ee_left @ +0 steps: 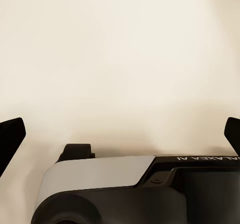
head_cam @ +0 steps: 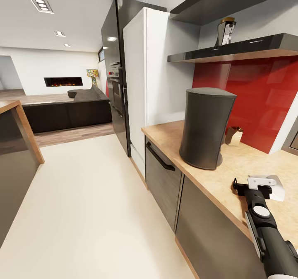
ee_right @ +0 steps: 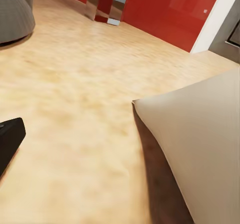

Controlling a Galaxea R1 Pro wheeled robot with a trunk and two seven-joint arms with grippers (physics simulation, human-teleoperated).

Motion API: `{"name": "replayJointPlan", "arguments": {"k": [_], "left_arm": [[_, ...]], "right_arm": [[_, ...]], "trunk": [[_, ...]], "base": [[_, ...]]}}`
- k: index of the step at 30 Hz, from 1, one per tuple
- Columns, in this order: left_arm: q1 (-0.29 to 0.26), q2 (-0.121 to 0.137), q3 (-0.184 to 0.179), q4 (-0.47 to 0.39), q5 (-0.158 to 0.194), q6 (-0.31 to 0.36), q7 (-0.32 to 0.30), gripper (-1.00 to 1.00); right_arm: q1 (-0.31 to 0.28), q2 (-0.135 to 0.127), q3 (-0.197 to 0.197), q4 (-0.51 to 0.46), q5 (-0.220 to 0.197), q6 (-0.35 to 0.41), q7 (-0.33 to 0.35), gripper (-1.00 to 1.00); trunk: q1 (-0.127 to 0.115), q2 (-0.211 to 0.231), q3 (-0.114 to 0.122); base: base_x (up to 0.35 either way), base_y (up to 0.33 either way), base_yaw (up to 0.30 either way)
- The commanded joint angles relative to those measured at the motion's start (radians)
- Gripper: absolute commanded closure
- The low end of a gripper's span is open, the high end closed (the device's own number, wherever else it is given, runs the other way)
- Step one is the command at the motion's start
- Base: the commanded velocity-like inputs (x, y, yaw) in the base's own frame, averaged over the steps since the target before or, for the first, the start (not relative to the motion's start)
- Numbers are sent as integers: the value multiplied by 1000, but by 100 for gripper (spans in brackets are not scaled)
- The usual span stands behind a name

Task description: Set up a coffee station on the kitchen countertop: keep the coffee maker on the countertop, move the bottle of coffee from the kitchen shelf to the counter next to the coffee maker, place a paper coffee filter on top of the coffee maker, put the saucer next to the coffee maker with the coffee cup on the saucer, and place the electric kettle next to the coffee maker.

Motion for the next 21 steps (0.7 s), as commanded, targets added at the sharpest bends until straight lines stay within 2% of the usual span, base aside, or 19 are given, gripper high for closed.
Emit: {"name": "replayJointPlan", "arguments": {"k": [1,2,21], "left_arm": [[0,0,2,0,0,-3,0,-100],[3,1,-4,-6,1,-3,1,-100],[0,-4,-6,-5,0,-3,1,-100]], "right_arm": [[0,0,0,53,17,11,-2,-100],[-6,-6,-2,5,8,2,-5,-100],[-9,-6,-2,21,9,4,-4,-100]], "trunk": [[0,0,-1],[0,0,-1],[0,0,-1]], "base": [[0,0,0],[0,0,0],[0,-2,0]]}}
